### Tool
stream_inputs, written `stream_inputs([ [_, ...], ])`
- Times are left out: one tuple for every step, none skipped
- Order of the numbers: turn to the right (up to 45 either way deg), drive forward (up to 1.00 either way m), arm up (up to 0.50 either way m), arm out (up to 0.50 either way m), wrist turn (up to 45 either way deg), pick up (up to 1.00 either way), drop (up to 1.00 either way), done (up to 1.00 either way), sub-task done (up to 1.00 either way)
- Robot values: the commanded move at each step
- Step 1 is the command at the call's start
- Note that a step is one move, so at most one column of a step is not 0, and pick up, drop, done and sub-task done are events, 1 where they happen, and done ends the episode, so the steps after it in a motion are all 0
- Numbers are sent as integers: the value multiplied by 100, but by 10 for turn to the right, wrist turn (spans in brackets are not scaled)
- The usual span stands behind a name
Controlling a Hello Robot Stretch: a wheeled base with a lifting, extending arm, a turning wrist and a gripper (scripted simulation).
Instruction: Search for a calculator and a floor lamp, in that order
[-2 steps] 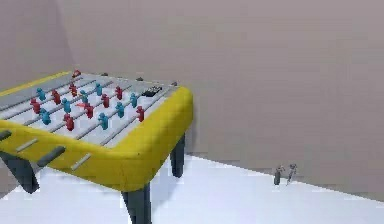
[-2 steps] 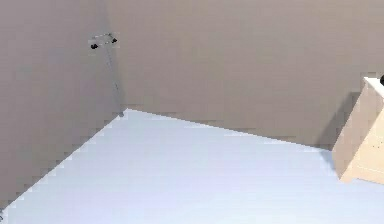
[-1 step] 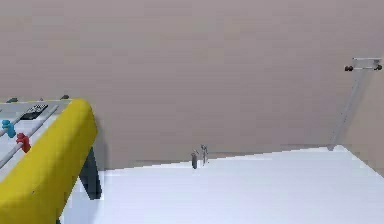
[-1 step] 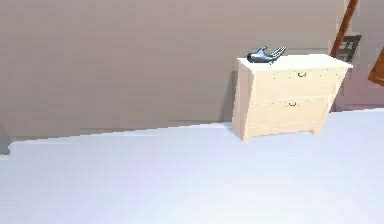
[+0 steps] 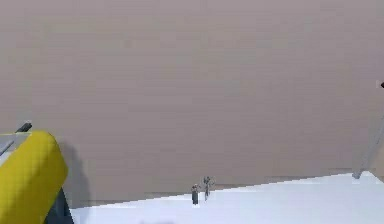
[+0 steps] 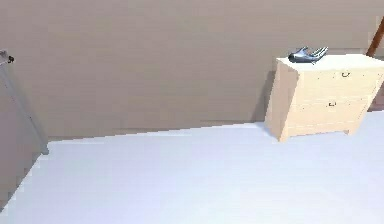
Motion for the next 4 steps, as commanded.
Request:
stream_inputs([
  [0, 40, 0, 0, 0, 0, 0, 0, 0],
  [-450, 0, 0, 0, 0, 0, 0, 0, 0],
  [-270, 0, 0, 0, 0, 0, 0, 0, 0],
  [0, 0, 0, 0, 0, 0, 0, 0, 100],
])
